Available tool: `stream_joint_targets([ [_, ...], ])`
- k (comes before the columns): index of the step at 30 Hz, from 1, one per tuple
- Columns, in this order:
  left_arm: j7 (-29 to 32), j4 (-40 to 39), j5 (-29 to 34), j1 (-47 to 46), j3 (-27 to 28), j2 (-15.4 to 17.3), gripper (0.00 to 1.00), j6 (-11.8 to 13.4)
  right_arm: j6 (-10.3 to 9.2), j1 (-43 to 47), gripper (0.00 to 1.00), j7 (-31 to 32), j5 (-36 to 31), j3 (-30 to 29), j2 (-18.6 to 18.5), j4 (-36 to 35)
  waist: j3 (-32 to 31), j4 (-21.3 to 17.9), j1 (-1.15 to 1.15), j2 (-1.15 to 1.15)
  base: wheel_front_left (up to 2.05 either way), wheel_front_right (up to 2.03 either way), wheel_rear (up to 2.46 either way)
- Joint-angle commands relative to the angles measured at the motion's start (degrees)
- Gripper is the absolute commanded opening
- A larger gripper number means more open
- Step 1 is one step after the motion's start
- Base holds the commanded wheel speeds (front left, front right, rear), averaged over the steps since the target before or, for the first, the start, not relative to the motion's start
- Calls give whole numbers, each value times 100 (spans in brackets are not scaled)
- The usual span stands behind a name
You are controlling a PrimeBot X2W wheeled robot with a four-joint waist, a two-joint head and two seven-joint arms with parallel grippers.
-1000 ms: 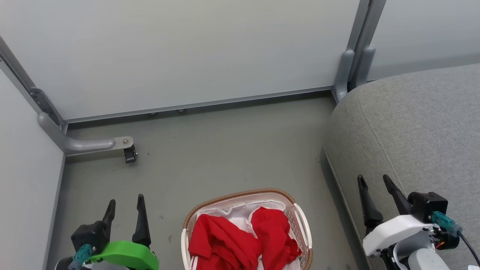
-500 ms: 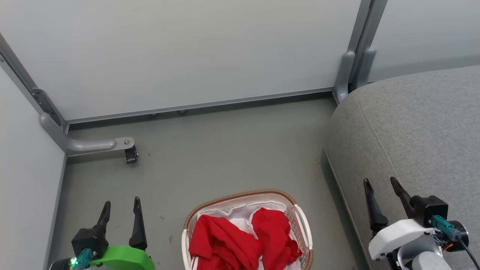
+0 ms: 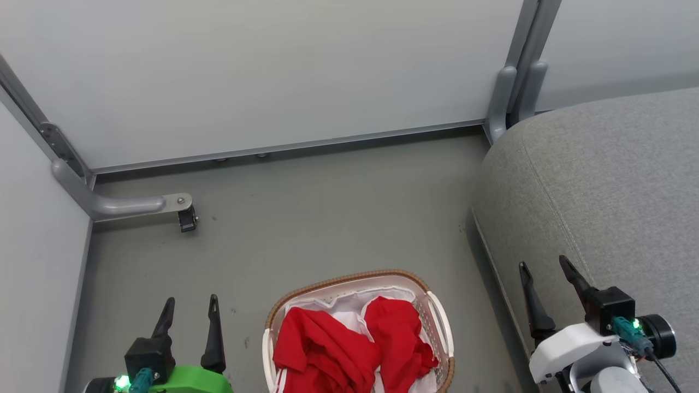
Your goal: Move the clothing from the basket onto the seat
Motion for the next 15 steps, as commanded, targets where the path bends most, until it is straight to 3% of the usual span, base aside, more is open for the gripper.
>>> stream_joint_targets([
  [1,-49,21,85,-14,-75,12,100,-13,-2,-91,100,-50,-109,55,-3,-52,175,-57,0,0,0,0,0],
  [15,-44,825,4,-1210,-1046,15,100,-65,-3,-960,100,-58,144,468,-142,-392,1791,-594,0,0,0,0,0],
])
